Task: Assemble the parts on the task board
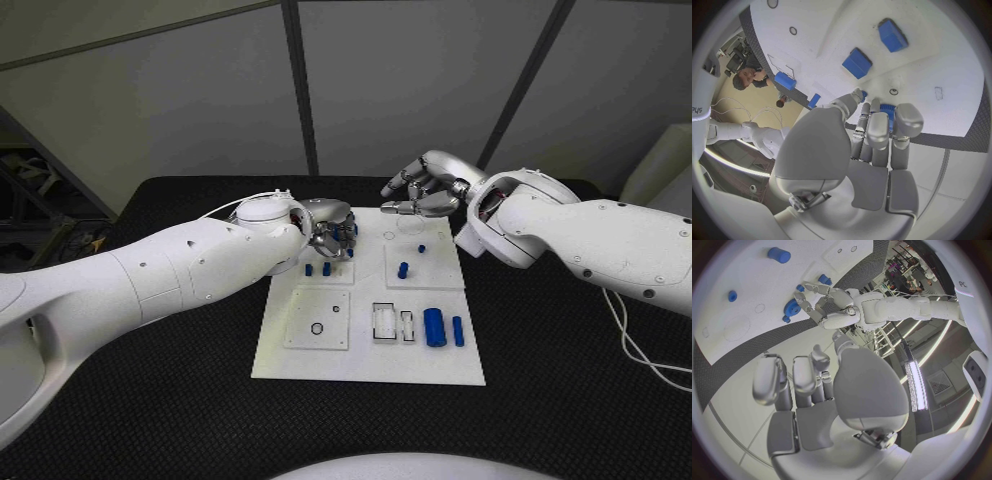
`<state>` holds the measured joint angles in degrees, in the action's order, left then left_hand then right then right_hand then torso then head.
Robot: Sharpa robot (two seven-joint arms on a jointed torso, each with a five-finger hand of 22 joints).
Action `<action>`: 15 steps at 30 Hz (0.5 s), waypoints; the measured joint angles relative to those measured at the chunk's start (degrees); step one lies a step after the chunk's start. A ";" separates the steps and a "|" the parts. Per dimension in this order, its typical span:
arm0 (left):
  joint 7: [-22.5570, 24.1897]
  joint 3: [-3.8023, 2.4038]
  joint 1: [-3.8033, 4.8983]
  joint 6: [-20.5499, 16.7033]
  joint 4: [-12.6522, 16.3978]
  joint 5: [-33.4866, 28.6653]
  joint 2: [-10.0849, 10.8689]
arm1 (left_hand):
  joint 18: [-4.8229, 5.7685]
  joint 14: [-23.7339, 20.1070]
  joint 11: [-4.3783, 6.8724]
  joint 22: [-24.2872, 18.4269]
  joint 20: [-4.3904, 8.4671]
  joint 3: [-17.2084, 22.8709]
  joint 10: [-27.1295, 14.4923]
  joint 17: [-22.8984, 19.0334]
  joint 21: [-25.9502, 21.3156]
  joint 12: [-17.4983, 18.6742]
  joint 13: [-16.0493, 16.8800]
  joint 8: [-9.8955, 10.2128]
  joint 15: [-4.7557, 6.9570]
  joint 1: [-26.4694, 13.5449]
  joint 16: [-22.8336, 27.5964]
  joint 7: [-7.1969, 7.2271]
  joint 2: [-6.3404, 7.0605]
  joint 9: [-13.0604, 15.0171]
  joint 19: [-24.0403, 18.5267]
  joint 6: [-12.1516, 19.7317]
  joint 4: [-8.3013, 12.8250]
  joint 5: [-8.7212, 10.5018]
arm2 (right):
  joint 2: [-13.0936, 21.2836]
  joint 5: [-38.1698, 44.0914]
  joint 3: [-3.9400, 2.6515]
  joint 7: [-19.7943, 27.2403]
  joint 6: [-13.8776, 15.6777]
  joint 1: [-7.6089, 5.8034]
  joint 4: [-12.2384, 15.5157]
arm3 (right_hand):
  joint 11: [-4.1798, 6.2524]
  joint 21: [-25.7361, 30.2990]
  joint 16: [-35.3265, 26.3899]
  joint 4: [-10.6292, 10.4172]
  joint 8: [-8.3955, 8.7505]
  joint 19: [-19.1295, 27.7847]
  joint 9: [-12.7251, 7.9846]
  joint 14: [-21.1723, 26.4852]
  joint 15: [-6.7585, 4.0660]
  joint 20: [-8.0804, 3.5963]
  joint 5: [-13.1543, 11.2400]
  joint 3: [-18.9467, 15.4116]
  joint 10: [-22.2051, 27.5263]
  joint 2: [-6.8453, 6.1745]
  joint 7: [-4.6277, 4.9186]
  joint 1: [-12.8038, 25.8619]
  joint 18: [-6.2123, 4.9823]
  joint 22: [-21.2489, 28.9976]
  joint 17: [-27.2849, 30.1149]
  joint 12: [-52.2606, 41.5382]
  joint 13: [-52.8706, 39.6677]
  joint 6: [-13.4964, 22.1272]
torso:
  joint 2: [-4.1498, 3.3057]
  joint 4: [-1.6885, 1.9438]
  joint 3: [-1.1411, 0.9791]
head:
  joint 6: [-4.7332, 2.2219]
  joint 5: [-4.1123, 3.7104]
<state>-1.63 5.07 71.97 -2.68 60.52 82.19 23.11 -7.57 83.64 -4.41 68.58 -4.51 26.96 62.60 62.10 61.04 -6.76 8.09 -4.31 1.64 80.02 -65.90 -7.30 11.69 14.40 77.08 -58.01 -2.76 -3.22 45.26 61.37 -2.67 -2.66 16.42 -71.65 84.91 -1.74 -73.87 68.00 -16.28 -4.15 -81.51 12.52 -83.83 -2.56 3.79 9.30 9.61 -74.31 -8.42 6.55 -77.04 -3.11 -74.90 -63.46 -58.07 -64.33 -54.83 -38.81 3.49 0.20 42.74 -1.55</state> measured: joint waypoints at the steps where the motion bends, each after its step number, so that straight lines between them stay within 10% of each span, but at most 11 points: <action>1: 0.01 0.00 0.00 0.03 -0.01 0.00 -0.05 | 0.00 0.00 0.00 0.03 0.00 0.00 0.00 0.00 0.00 0.00 -0.01 0.00 0.00 -0.18 0.00 0.15 -0.18 -0.04 0.00 -0.14 0.00 0.00 | -0.01 0.00 0.00 0.00 0.00 0.00 0.00 | 0.00 0.00 0.00 0.00 0.00 0.00 0.00 0.00 0.00 0.00 0.00 0.00 0.00 0.00 0.00 0.00 0.00 0.00 0.00 0.00 0.00 0.00 | 0.00 0.00 -0.01 | 0.01 0.00; 15: 0.02 -0.05 0.05 0.81 0.02 -0.36 -0.27 | 0.00 0.00 0.41 0.57 0.21 0.48 0.42 0.27 0.68 -0.29 -0.50 0.00 0.00 0.12 -0.45 0.35 -0.48 -0.41 0.20 -0.35 0.16 0.00 | -0.05 0.01 0.00 -0.03 -0.04 0.00 -0.02 | 0.00 0.00 0.00 0.00 0.00 0.00 -0.01 0.00 0.00 0.00 0.00 0.00 0.00 0.00 0.00 0.00 0.00 0.00 0.01 0.00 0.00 0.00 | 0.03 0.01 0.01 | 0.30 0.23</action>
<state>-1.60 5.03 72.02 -1.87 60.54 81.83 22.84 -7.57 83.64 -4.00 69.14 -4.31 27.44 63.02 62.36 61.72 -7.05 7.59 -4.31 1.64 80.15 -66.36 -6.95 11.21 13.99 77.29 -58.36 -2.60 -3.23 45.21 61.37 -2.67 -2.69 16.38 -71.65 84.89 -1.74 -73.87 68.00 -16.28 -4.15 -81.51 12.51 -83.83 -2.56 3.79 9.30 9.61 -74.31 -8.42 6.55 -77.04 -3.11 -74.90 -63.45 -58.07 -64.33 -54.83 -38.78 3.50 0.21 43.04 -1.32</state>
